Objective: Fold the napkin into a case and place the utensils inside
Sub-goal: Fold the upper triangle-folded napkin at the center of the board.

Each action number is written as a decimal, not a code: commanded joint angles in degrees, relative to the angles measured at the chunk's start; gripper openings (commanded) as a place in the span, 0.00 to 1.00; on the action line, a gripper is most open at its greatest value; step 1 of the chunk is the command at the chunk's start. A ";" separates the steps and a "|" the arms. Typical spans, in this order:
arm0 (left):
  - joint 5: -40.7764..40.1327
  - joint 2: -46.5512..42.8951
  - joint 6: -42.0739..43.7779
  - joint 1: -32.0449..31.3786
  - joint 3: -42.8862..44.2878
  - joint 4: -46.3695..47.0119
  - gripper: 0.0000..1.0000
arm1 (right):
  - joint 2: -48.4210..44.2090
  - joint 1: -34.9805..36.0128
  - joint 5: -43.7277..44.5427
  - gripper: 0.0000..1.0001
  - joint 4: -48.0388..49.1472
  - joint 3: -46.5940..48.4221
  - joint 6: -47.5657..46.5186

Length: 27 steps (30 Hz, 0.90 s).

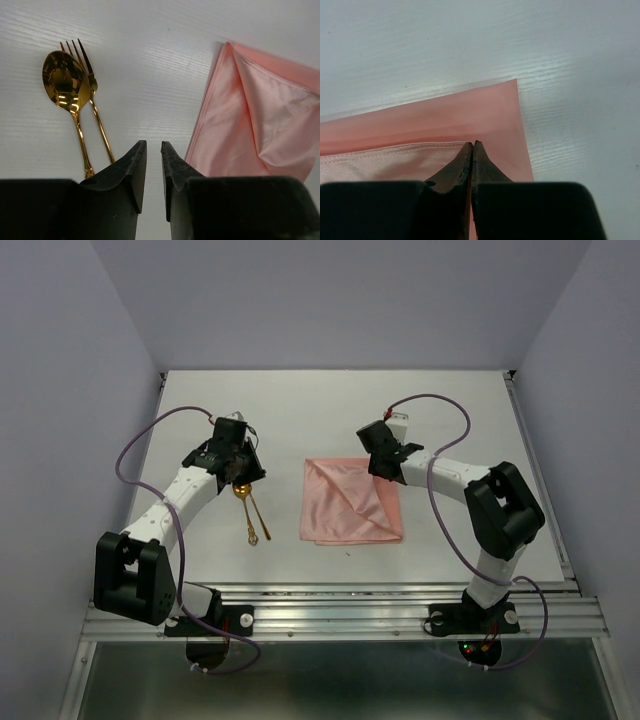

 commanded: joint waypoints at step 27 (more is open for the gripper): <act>0.97 -0.37 0.97 0.12 -0.79 0.00 0.31 | 3.33 -3.24 0.46 0.02 8.99 1.14 -6.26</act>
